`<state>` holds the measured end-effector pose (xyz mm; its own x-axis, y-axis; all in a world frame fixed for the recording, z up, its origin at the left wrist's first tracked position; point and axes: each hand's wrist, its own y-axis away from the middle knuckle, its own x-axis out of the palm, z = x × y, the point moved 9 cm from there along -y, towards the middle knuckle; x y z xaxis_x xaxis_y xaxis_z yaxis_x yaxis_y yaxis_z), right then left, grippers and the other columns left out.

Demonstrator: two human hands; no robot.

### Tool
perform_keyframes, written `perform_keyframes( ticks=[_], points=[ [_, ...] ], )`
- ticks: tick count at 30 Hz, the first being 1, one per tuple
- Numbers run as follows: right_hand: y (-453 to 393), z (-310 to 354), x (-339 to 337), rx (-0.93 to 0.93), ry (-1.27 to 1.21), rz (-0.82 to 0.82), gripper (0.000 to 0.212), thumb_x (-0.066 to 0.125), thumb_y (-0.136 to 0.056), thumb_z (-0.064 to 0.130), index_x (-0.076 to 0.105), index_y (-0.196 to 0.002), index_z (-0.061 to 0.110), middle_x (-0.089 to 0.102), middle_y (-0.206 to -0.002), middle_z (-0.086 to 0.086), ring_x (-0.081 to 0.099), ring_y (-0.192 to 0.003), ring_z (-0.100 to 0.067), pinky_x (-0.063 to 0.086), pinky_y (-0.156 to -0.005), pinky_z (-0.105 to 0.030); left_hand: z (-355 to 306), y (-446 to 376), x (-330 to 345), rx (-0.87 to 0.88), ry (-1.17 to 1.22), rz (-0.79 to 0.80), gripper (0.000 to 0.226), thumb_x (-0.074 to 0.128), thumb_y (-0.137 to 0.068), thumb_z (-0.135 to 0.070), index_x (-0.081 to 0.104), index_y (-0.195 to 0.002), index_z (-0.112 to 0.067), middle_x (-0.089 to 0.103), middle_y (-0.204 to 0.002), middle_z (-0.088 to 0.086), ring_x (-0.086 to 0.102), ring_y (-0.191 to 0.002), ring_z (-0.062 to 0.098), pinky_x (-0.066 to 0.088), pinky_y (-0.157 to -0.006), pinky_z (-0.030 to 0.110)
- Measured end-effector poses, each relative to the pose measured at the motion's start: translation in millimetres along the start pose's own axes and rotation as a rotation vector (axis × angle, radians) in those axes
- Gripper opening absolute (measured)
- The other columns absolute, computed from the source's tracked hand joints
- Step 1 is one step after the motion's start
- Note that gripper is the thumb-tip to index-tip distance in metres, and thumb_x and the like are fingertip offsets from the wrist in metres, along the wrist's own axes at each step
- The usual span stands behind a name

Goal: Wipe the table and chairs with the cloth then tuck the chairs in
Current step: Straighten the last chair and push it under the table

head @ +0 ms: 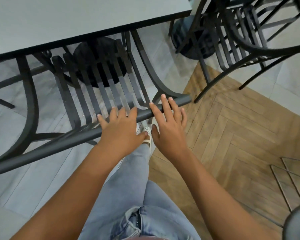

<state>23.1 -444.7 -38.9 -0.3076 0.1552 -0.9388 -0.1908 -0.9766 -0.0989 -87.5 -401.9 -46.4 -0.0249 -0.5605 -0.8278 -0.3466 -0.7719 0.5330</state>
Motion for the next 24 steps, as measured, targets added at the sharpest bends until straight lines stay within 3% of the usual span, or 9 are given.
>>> perform_keyframes(
  ticks=[7, 10, 12, 17, 21, 24],
  points=[
    [-38, -59, -20, 0.098, -0.050, 0.080, 0.049, 0.065, -0.068, 0.010, 0.062, -0.116, 0.016, 0.052, -0.133, -0.013, 0.036, -0.126, -0.029, 0.028, -0.098, -0.046, -64, -54, -17, 0.193, 0.008, 0.107, 0.070, 0.043, -0.088, -0.060, 0.019, -0.145, -0.028, 0.040, -0.141, -0.004, 0.033, -0.133, 0.021, 0.019, -0.110, 0.056],
    [-54, -80, -13, 0.086, -0.090, 0.253, 0.058, 0.074, -0.062, 0.012, 0.061, -0.118, 0.012, 0.053, -0.130, -0.018, 0.048, -0.118, -0.036, 0.040, -0.089, -0.048, -88, -75, -20, 0.247, -0.021, 0.189, 0.069, 0.043, -0.088, -0.058, 0.019, -0.145, -0.028, 0.041, -0.141, -0.002, 0.037, -0.130, 0.023, 0.022, -0.109, 0.052],
    [-62, -87, -5, 0.057, -0.107, 0.416, 0.059, 0.076, -0.066, 0.019, 0.058, -0.121, 0.012, 0.050, -0.134, -0.020, 0.047, -0.120, -0.039, 0.042, -0.092, -0.051, -101, -87, -19, 0.304, -0.045, 0.269, 0.068, 0.048, -0.087, -0.056, 0.022, -0.144, -0.028, 0.042, -0.140, -0.001, 0.041, -0.127, 0.022, 0.025, -0.108, 0.049],
    [-78, -93, 8, -0.053, -0.040, 0.709, 0.061, 0.059, -0.086, 0.030, 0.036, -0.141, 0.022, 0.029, -0.149, -0.008, 0.027, -0.134, -0.027, 0.025, -0.104, -0.038, -114, -112, -17, 0.393, -0.138, 0.502, 0.077, 0.060, -0.076, -0.061, 0.031, -0.139, -0.026, 0.050, -0.129, -0.003, 0.048, -0.118, 0.019, 0.034, -0.102, 0.041],
    [-88, -101, 21, -0.119, 0.014, 0.898, 0.079, 0.068, -0.079, 0.037, 0.025, -0.145, 0.028, 0.038, -0.140, -0.009, 0.035, -0.126, -0.029, 0.028, -0.103, -0.042, -113, -127, -18, 0.364, -0.079, 0.614, 0.078, 0.065, -0.071, -0.062, 0.037, -0.136, -0.027, 0.052, -0.124, -0.004, 0.051, -0.110, 0.016, 0.044, -0.091, 0.033],
    [-92, -102, 33, -0.201, 0.006, 1.043, 0.086, 0.074, -0.075, 0.032, 0.025, -0.145, 0.025, 0.043, -0.134, -0.011, 0.041, -0.120, -0.031, 0.035, -0.095, -0.043, -114, -141, -18, 0.327, -0.038, 0.634, 0.079, 0.067, -0.071, -0.060, 0.036, -0.136, -0.027, 0.050, -0.129, -0.002, 0.049, -0.115, 0.017, 0.043, -0.095, 0.036]
  ],
)
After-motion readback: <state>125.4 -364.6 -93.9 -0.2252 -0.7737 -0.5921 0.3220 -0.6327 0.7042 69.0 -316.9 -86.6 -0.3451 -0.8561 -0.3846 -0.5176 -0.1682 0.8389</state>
